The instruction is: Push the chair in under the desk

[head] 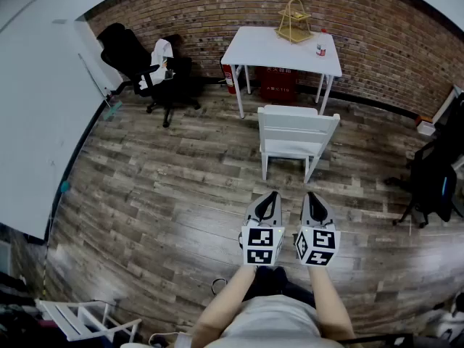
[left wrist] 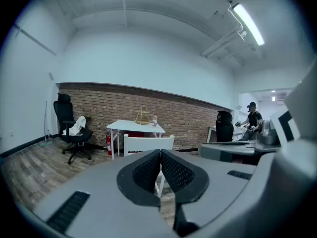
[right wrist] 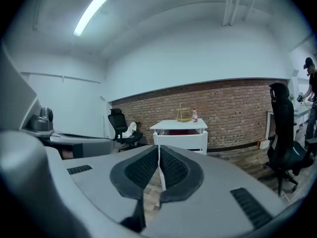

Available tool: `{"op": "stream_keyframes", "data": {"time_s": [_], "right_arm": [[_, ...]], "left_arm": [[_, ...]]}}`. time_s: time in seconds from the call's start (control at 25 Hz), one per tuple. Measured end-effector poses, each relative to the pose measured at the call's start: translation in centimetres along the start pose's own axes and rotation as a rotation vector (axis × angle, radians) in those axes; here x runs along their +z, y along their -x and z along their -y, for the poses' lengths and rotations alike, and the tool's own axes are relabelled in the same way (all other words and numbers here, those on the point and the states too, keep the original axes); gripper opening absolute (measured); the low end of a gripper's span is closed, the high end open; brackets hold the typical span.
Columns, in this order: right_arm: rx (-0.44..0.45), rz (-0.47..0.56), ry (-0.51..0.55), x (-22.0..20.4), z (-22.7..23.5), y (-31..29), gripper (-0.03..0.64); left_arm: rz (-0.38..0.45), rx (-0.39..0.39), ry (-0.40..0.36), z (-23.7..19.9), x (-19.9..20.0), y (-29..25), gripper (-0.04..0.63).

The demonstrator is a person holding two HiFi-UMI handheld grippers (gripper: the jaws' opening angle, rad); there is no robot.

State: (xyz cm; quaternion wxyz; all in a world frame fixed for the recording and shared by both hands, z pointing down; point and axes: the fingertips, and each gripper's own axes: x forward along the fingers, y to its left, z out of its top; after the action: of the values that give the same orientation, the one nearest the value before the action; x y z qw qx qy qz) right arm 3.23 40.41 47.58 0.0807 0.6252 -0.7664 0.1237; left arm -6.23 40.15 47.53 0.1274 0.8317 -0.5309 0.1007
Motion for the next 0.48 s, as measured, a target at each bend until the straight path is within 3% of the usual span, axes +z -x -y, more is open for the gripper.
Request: {"op": "stream_keyframes", "data": {"time_s": [0.48], "right_arm": [[0.008,-0.010,-0.006,-0.75,-0.30,0.73,0.025]], "left_arm": [[-0.006,-0.008,-0.003,0.68,-0.38,0.57,0.016]]}}
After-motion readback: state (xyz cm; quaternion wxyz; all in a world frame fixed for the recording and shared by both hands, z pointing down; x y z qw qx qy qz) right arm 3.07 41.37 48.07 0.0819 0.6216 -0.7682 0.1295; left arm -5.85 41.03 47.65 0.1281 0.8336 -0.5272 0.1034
